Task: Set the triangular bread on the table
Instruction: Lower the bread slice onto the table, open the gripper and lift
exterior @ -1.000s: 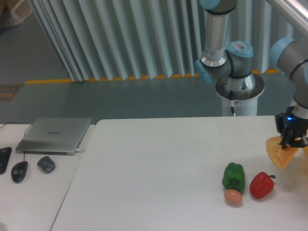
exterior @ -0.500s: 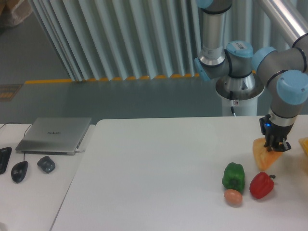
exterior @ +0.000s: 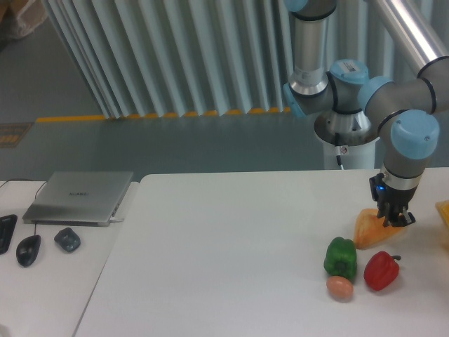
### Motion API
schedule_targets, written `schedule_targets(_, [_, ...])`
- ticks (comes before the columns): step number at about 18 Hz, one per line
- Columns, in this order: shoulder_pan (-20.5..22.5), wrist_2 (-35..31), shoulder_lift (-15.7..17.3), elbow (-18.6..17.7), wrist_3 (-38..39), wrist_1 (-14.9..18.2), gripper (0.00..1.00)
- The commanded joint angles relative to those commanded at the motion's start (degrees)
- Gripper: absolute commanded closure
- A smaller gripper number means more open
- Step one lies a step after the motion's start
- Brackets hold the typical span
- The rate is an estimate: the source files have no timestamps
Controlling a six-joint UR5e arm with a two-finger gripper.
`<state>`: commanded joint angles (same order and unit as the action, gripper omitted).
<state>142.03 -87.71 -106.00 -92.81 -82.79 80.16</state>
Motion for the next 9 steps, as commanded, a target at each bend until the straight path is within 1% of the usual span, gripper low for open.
schedule_targets(2, [0.0, 0.0, 0.0, 0.2, 0.3, -0.8, 0.00])
schedule_targets(5, [-0.1, 0.0, 0.3, 0.2, 0.2, -6.0, 0.00])
schedule_targets(6, [-0.8, -0.2, 0.9, 0.5, 0.0, -8.1, 0.00])
schedule_targets(7, [-1.1, -0.3, 0.8, 1.4, 0.1, -10.0, 0.00])
schedule_targets(8, [-1.2, -0.3, 0.6, 2.0, 0.4, -11.3, 0.00])
schedule_targets(9, [-1.2, -0.2, 0.6, 2.6, 0.1, -11.8, 0.00])
